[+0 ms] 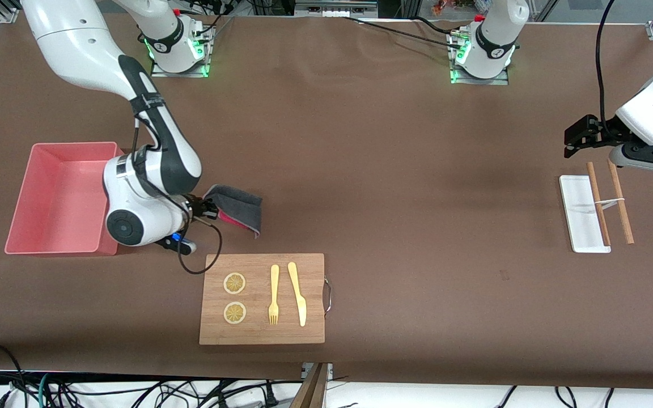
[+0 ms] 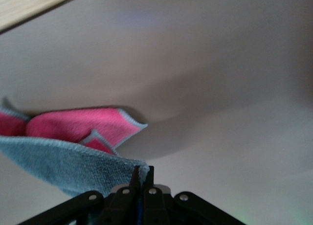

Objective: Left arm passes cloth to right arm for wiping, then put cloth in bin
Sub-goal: 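Carry the cloth with the right gripper over the pink bin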

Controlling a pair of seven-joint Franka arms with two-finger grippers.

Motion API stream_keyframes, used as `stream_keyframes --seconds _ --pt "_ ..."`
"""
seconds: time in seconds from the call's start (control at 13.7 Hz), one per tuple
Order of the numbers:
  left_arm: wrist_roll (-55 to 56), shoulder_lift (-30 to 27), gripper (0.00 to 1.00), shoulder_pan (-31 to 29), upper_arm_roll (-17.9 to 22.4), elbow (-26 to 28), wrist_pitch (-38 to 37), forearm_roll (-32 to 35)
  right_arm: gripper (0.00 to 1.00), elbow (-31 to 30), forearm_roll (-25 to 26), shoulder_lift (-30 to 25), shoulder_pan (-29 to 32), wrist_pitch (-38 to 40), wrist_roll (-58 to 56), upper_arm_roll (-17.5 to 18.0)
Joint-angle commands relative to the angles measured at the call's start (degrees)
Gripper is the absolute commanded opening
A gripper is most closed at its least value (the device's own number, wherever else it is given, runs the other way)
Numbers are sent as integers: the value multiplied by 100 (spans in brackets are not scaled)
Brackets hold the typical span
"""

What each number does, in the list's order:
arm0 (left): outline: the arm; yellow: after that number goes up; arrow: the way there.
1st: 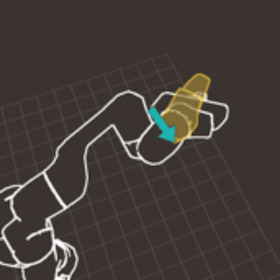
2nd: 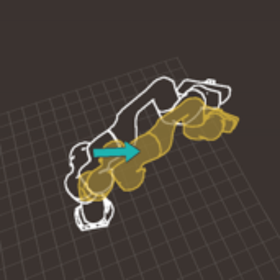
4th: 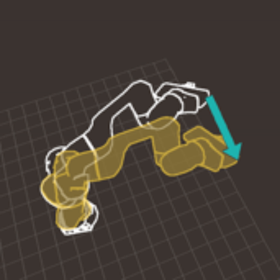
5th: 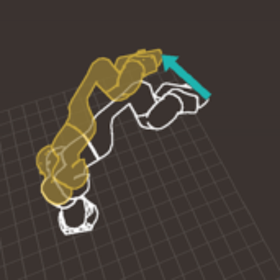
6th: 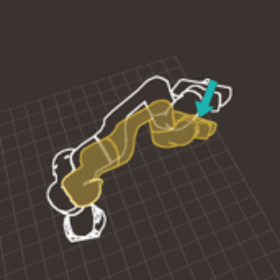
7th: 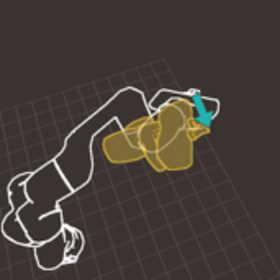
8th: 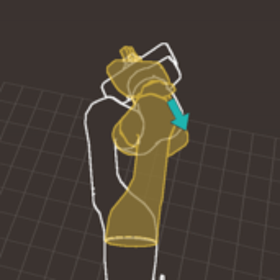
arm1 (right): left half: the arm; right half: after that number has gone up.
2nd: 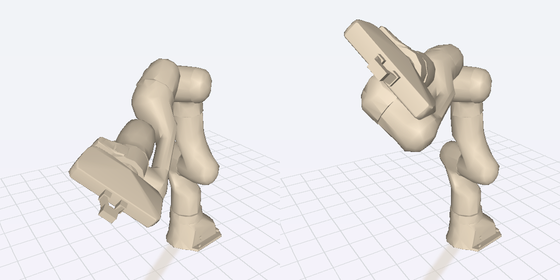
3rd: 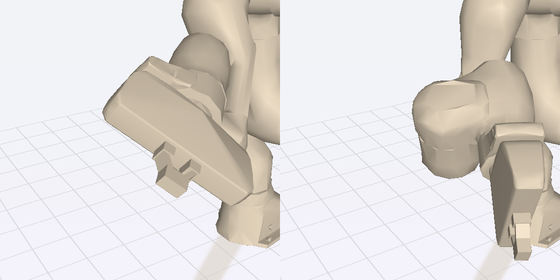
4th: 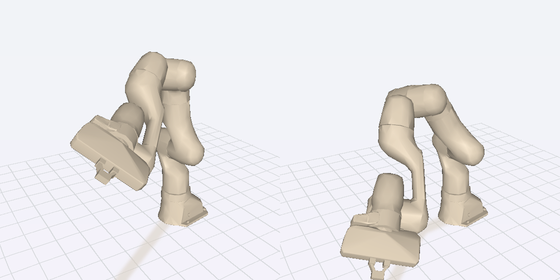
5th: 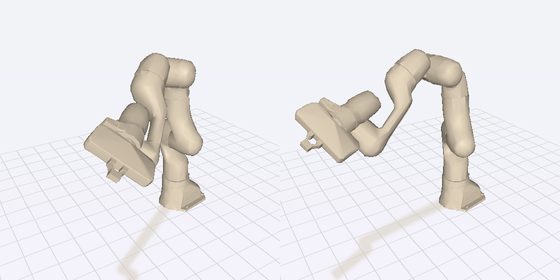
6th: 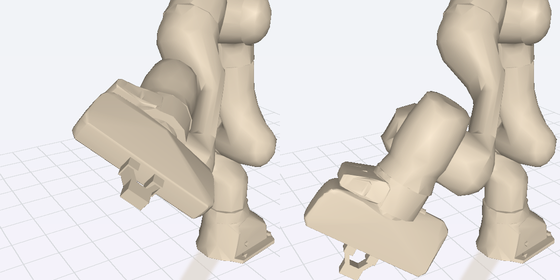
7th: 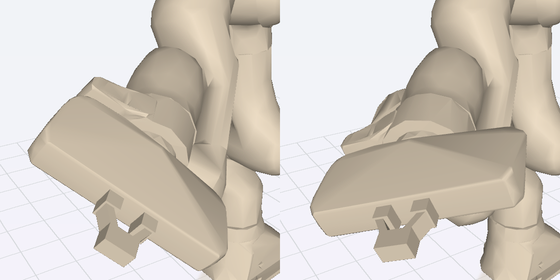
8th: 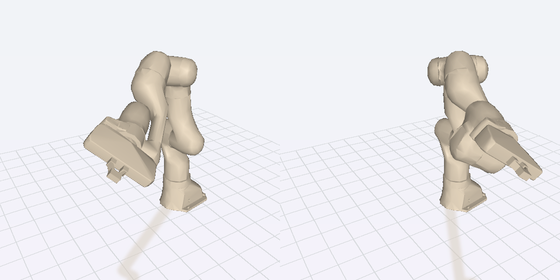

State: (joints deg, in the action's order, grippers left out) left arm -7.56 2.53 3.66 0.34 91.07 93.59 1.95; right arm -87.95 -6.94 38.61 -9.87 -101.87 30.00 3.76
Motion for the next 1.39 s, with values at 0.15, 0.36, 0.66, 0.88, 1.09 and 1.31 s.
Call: stream_keyframes --seconds 0.15,0.36,0.66,0.88,1.09,1.31 --pt "-132 -157 100 3 28 156 81 -107 0 -275 -9 -117 82 44 -1283 -603" --pt "-132 -157 100 3 28 148 81 -107 0 -284 -9 -108 126 44 -2258 -1043" --pt "-132 -157 100 3 28 156 81 -107 0 -135 105 -362 178 263 -2578 -1211" --pt "-141 -157 100 3 28 156 81 -99 0 110 334 -1029 319 885 -2587 -1194" --pt "-132 -157 100 3 19 156 81 -99 0 602 518 -1408 451 1782 -2875 -1185" --pt "-132 -139 100 12 10 148 90 -64 0 1086 536 -1654 688 2538 -3288 -1185"
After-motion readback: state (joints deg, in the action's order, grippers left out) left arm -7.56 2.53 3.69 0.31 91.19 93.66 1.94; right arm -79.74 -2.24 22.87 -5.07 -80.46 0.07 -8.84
